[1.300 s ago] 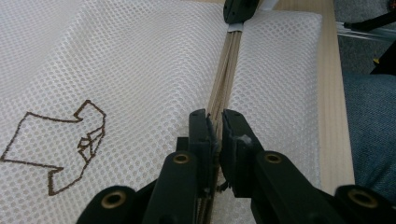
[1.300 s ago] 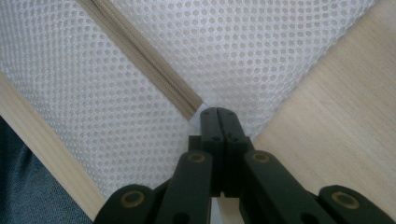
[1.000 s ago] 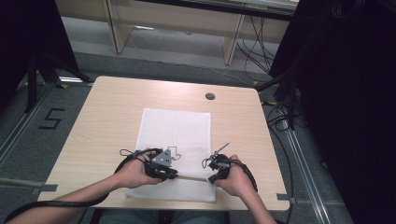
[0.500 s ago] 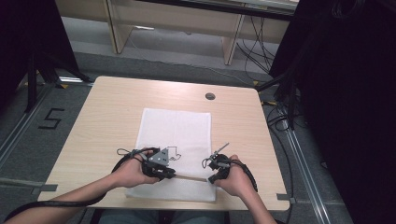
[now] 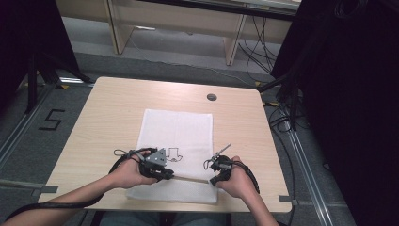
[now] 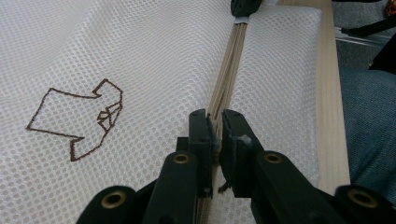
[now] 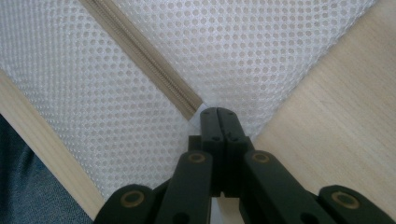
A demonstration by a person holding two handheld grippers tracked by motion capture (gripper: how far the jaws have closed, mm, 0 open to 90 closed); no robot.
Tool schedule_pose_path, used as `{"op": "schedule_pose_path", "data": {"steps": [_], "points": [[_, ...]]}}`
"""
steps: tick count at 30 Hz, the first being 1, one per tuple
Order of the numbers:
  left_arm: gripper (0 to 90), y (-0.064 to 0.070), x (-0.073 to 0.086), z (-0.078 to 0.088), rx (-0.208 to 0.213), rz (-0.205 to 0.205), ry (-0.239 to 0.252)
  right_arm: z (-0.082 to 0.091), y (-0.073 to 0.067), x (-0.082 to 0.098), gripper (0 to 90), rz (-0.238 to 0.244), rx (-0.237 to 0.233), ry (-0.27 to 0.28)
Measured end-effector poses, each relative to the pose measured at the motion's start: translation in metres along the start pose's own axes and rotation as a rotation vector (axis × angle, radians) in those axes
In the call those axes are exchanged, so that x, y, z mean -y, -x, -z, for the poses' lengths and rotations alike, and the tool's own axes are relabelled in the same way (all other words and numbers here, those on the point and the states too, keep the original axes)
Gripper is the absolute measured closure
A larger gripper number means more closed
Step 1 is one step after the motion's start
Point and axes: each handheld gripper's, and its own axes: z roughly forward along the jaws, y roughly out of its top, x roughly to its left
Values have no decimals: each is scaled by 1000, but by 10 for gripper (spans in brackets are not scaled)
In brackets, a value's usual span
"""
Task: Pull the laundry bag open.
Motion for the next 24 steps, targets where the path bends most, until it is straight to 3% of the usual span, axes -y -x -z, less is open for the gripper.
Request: {"op": "schedule_pose_path", "data": {"steps": [4,7,8,9,10,13,16,22,24], "points": [[822,-1,0,-1,6,-28,-4,0,-1,0,900,-20,-6,-6],[822,-2,2,2,-15,-43,-41,0,-1,0,900,-15,-2,-4],[822,-3,3,2,-3,-9,-15,0,-1,0,900,-23,-9,-3],[822,-3,4,3,-3,-3,-14,0,-1,0,900,-21,-8,-3],[822,-4,5,4,-14,-23,-21,0,-1,0,900,-21,-8,-3],[822,-4,7,6,-18,-7,-30,0,-1,0,900,-21,-8,-4],[822,-7,12,11,-36,-23,-48,0,-1,0,900,-21,-5,-6],[822,-9,16,17,-30,23,-18,0,1,0,900,-6,-6,-1],[822,-10,16,17,-33,-2,-36,0,0,0,900,-6,-4,-1]]}}
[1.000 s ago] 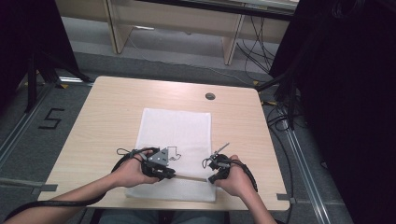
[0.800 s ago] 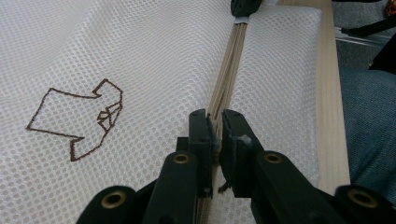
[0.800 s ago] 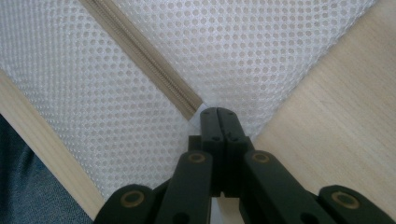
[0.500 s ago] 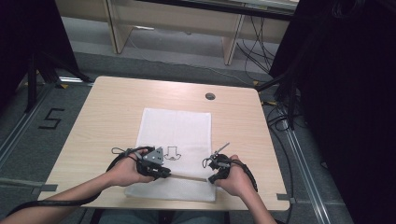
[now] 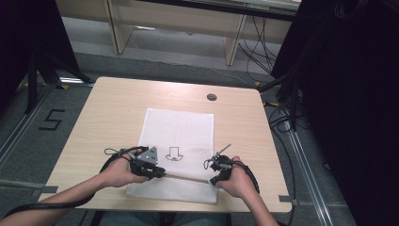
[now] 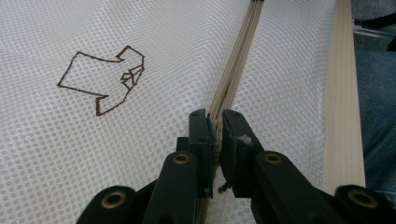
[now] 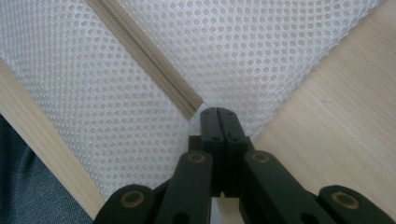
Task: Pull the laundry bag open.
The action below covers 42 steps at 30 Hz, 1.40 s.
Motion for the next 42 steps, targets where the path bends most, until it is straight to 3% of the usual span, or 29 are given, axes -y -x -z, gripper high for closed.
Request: {"op": "schedule_pose_path", "data": {"steps": [3,11,14,15,18,19,24,25,26,30,34,42], "points": [[822,0,1,0,4,10,3,0,-1,1,900,-18,-5,-2],[822,-1,4,-1,4,4,-7,0,1,1,900,-3,-3,5],[822,0,6,-1,7,32,3,0,0,1,900,-13,-1,-3],[822,-2,6,0,11,8,-14,0,1,0,900,3,-4,5],[822,-2,6,0,3,-7,-16,0,0,1,900,-12,-1,-2],[822,-1,8,0,4,15,-12,0,0,1,900,-7,-1,2],[822,-2,8,1,1,5,-18,0,1,1,900,2,-4,8],[822,-3,9,2,2,16,-13,0,0,1,900,-13,-2,-2],[822,-2,9,2,9,32,3,0,0,1,900,2,-2,7],[822,-3,12,4,10,47,6,0,0,1,900,-6,-2,2],[822,-4,12,5,2,23,0,0,1,1,900,0,-4,6],[822,-3,14,5,2,33,-2,1,0,1,900,-13,-7,0]]}}
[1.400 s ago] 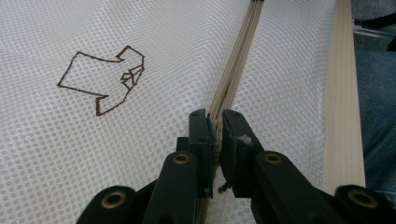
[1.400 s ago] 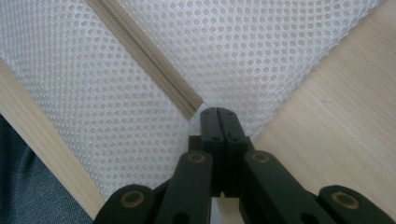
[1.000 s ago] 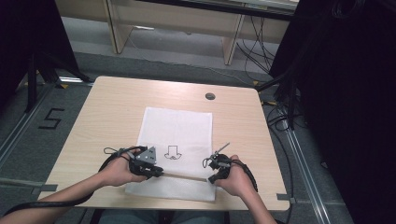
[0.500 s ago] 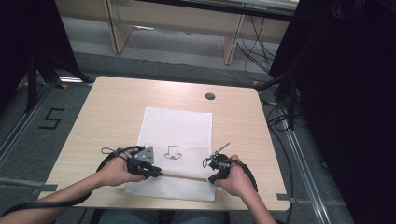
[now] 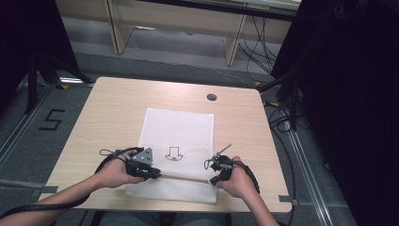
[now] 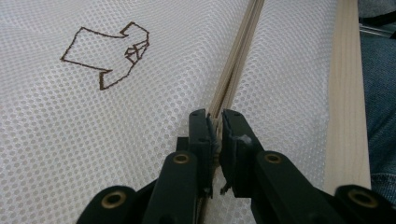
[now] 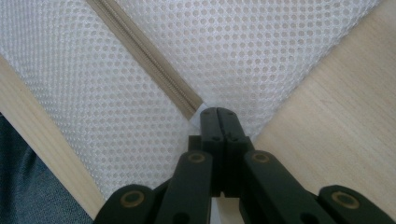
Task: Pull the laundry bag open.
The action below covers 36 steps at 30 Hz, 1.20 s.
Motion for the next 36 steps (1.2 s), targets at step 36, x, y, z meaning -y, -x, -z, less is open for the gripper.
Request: {"op": "schedule_pose_path", "data": {"steps": [36], "points": [[822,-7,14,10,-9,22,2,0,0,0,900,2,1,1]]}}
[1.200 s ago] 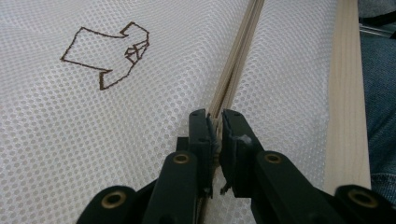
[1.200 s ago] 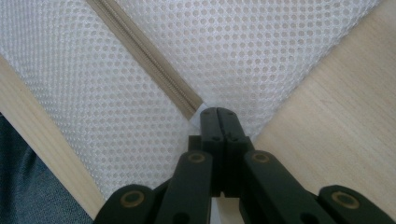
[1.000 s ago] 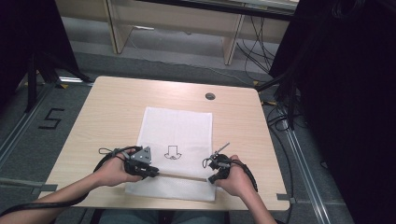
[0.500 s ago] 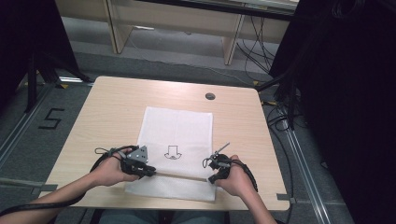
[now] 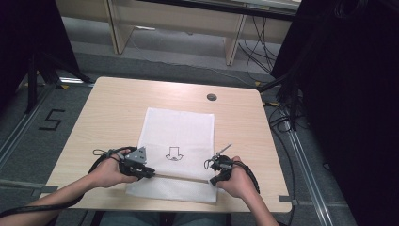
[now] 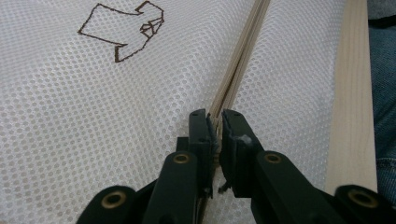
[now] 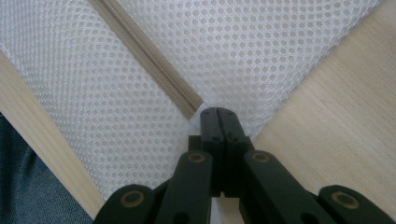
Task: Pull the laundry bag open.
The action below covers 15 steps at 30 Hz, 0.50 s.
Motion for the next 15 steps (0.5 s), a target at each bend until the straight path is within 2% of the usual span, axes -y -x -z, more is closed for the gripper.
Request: {"op": "schedule_pose_path", "data": {"steps": [1,3,4,6,8,9,12,13,15], "points": [[822,0,0,0,-9,-11,-15,0,0,0,900,-3,3,-3],[822,-2,0,1,-6,-27,-16,-1,1,0,900,13,2,7],[822,0,0,1,-3,6,-6,-1,1,0,900,10,4,8],[822,-1,1,2,-5,-5,-15,-1,1,0,900,10,0,6],[822,0,1,1,-1,16,4,-1,1,0,900,7,2,4],[822,-1,1,1,12,16,0,-1,1,0,900,7,2,3],[822,-1,1,1,8,16,4,0,1,0,900,8,0,5],[822,-1,1,1,11,15,2,0,0,0,900,-6,-4,0],[822,-2,1,2,3,6,-3,-1,1,0,900,15,1,8]]}}
